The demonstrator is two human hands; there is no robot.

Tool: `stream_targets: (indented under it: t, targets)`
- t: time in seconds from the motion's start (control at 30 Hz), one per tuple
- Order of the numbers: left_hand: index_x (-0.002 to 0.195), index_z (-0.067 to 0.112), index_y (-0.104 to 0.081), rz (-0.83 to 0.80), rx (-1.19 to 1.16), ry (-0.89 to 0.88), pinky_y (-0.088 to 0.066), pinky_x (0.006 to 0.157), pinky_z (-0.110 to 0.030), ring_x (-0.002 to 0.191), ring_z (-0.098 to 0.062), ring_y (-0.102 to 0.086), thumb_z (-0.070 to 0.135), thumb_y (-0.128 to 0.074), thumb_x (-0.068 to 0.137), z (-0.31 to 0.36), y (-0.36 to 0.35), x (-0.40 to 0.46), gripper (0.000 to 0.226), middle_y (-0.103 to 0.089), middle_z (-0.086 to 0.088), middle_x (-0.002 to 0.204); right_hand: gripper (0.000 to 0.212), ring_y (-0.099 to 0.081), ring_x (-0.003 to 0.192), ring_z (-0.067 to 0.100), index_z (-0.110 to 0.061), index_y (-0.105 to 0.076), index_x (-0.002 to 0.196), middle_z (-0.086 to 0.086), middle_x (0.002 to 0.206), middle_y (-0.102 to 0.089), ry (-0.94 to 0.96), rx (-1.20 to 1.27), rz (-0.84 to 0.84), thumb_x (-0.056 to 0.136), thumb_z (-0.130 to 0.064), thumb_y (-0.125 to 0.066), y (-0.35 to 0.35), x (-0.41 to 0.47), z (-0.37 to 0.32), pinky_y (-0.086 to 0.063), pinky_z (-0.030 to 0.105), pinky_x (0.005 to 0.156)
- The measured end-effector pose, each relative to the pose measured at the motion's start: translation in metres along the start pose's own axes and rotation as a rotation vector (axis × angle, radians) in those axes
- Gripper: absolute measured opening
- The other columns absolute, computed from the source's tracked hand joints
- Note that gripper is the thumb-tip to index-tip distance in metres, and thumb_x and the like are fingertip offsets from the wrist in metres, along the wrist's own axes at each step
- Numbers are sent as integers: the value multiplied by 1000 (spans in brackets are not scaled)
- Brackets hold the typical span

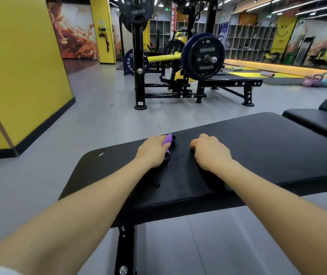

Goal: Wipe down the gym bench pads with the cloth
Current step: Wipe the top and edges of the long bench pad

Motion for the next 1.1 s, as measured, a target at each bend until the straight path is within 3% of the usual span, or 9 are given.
stream_targets:
  t: [0.2,0.4,0.5,0.63,0.77,0.87,0.93,1.03,1.1]
  targets:
    - [125,16,-51,-66,-45,-17,-26,79,-29,132,-23,-36,29,-32,101,8,15,-63,34,-56,-5,129,35,-42,116,28,-19,-56,123,8,125,-44,26,68,-36,93,-6,-43,-3,-23,-15,-40,36,74]
    - [116,12,-54,3,-164,74,-39,82,-35,103,-29,-51,32,-32,101,9,28,-93,33,-60,-10,118,30,-50,115,31,-18,-60,122,9,126,-53,108,197,-112,96,-13,-46,1,-50,-36,-47,37,91]
    - [116,15,-55,73,-574,200,-44,86,-32,102,-27,-55,31,-32,101,19,33,-96,31,-59,-8,113,25,-57,94,27,-11,-65,94,7,95,-64,29,642,-102,99,-21,-42,5,-62,-47,-46,27,74]
    - [112,14,-56,-89,-1463,522,-51,64,-36,87,-25,-62,41,-33,99,45,32,-108,38,-63,-9,105,33,-66,98,26,-11,-64,102,9,102,-70,-237,1510,-289,97,-38,-45,4,-72,-61,-51,41,93]
    - [116,15,-60,-317,-1820,472,-46,75,-37,95,-23,-61,56,-16,97,60,30,-111,63,-65,-8,112,9,-65,80,23,-13,-61,91,7,86,-67,-315,1578,-215,92,-17,-53,11,-68,-60,-52,37,81]
    - [125,18,-55,-320,-1621,319,-40,87,-25,99,-12,-57,42,-22,101,57,34,-106,47,-61,3,117,21,-64,86,30,-7,-64,104,14,94,-66,-297,1161,97,86,-5,-52,20,-47,-37,-53,40,78]
    - [126,19,-54,-214,-1179,201,-36,89,-21,111,-10,-53,27,-38,100,46,41,-98,32,-58,6,124,32,-58,105,32,-14,-62,118,12,112,-63,-132,737,190,87,-11,-52,28,-40,-23,-49,39,87]
    - [126,15,-55,-17,-548,143,-38,96,-26,120,-18,-50,19,-47,95,9,47,-87,32,-54,-1,131,40,-44,126,29,-28,-50,133,5,132,-52,163,298,3,93,-29,-51,10,-48,-25,-40,35,99]
    - [127,17,-52,-23,-301,124,-38,100,-31,122,-21,-49,21,-47,95,-14,45,-81,33,-47,-3,137,46,-20,141,25,-30,-32,144,3,150,-30,254,57,-66,99,-36,-39,-12,-55,-30,-25,34,111]
Point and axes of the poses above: each hand's wrist, its own x-axis towards the middle knuckle, its own y-axis out of the back of the hand, z = x × y, the point moved 3 cm from there along x, towards the middle knuckle
